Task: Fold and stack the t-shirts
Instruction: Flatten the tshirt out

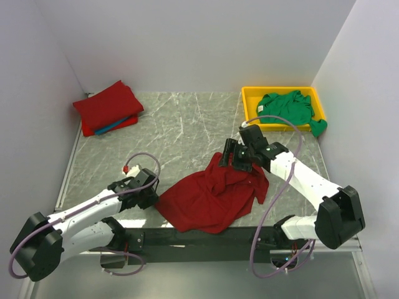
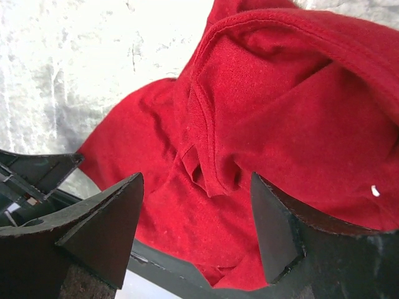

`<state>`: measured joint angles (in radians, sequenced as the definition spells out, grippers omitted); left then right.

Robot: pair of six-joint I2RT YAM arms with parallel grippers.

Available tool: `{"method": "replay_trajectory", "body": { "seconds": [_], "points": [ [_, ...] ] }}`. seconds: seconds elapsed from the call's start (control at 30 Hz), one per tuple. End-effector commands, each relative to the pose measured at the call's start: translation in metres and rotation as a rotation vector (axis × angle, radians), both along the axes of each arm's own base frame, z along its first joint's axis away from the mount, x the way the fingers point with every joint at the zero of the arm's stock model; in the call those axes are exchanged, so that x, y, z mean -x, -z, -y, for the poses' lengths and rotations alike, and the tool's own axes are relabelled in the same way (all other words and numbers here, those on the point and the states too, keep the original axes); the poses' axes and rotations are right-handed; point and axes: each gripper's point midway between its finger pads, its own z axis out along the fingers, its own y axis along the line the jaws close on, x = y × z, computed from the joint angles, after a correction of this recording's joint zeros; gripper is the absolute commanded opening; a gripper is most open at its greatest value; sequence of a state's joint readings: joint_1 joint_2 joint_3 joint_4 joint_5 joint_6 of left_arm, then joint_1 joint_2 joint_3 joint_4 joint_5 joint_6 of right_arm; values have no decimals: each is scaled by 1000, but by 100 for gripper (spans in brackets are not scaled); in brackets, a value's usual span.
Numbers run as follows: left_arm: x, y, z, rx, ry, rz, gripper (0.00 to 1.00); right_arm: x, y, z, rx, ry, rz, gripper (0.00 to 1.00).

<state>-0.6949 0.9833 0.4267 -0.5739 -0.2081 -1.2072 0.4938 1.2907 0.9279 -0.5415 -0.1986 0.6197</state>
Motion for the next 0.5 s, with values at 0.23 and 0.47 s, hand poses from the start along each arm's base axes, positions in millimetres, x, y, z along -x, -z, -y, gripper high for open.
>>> {"method": "replay_trajectory", "body": {
  "seconds": [0.23, 0.47],
  "points": [
    [3, 2, -1, -10, -11, -1, 1, -23, 15, -14, 97, -45, 21, 75],
    [3, -4, -4, 9, -33, 21, 0, -31, 36, -32, 215, -126, 2, 73]
  ]
}}
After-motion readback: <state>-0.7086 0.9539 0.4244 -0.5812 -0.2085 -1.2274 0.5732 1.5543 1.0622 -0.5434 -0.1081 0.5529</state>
